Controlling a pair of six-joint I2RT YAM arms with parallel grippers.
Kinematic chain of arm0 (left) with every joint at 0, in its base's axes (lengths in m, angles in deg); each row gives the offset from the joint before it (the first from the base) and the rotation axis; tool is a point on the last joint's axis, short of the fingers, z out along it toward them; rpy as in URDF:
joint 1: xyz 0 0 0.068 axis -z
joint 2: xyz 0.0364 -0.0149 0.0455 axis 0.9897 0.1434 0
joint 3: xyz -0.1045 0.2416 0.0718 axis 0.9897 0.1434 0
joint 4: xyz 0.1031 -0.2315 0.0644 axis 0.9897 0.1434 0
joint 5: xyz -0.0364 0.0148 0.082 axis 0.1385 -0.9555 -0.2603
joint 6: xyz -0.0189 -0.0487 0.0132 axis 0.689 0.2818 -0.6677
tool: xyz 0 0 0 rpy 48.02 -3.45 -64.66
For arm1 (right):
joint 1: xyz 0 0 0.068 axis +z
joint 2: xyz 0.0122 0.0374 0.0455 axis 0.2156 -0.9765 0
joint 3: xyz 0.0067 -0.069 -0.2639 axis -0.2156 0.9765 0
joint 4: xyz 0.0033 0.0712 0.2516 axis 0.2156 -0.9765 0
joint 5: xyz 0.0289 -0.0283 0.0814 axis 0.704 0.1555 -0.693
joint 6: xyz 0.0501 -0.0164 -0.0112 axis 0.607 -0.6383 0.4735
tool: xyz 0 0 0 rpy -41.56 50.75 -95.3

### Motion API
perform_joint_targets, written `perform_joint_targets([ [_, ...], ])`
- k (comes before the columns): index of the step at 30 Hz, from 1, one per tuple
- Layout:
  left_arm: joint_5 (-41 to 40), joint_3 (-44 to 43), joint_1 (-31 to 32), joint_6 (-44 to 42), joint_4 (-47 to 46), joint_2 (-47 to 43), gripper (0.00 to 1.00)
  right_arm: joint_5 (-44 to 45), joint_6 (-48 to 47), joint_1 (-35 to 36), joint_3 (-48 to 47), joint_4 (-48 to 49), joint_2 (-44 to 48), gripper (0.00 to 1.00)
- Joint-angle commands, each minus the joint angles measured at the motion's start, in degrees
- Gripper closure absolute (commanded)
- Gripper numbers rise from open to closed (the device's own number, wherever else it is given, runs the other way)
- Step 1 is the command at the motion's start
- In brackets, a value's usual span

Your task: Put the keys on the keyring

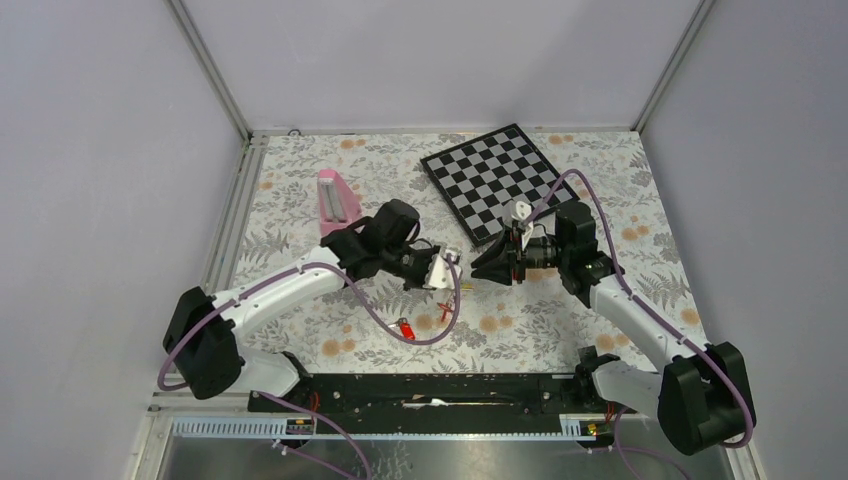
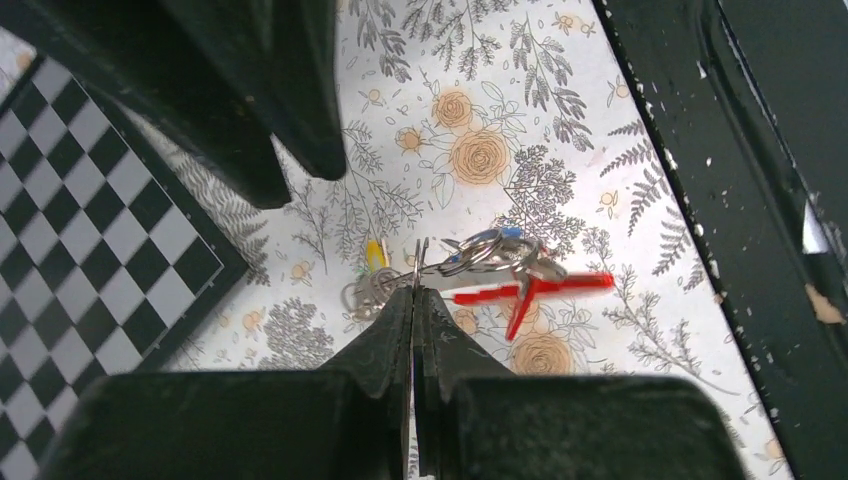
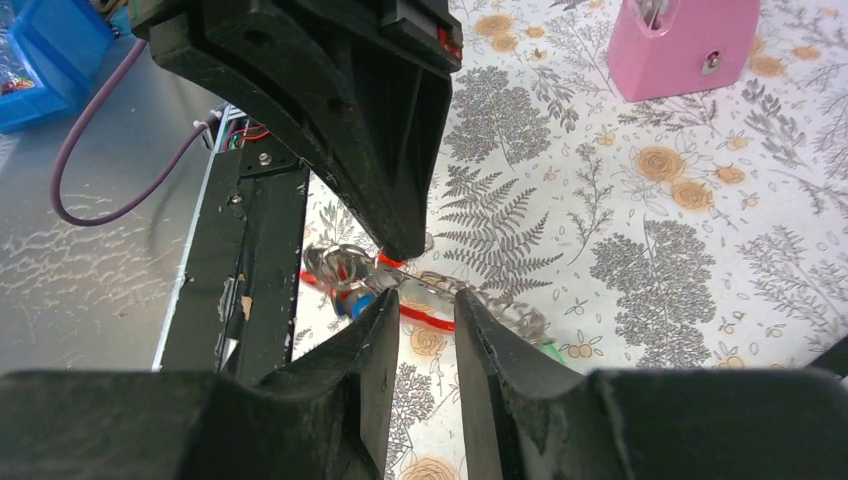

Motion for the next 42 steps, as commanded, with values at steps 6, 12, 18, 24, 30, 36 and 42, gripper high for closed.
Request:
perform_joint_targets([
  [6, 8.5, 2.88, -0.24, -23.9, 4.57, -4.66, 1.0, 0.22, -10.89, -0.68, -3.76, -11.24, 2.56, 0.65],
  [12, 9.75, 6.26, -0.2, -35.93, 7.64, -7.12, 1.0, 1.32, -12.51, -0.68, -3.52, -12.18, 2.22, 0.66],
  [18, 10.22, 8.5, -0.28, -39.01, 7.71, -8.64, 1.0, 0.82, -11.58, -0.68, -2.92, -11.22, 1.75, 0.66],
  [24, 10.64, 8.47, -0.36, -31.85, 4.19, -8.3, 1.0, 0.76, -11.18, -0.67, -2.85, -10.8, 2.16, 0.65],
  [30, 14.57, 7.35, -1.39, -7.93, -7.03, -6.7, 1.0, 0.49, -10.3, -0.68, -3.3, -10.52, 2.99, 0.66],
  [36, 17.47, 9.52, -2.81, 16.15, -21.03, -5.49, 1.0, 0.48, -10.28, -0.68, -3.47, -10.9, 3.34, 0.66],
  [42, 18.75, 12.3, -4.56, 35.04, -33.35, -4.92, 1.0, 1.35, -11.02, -0.68, -4.37, -12.07, 3.81, 0.67],
])
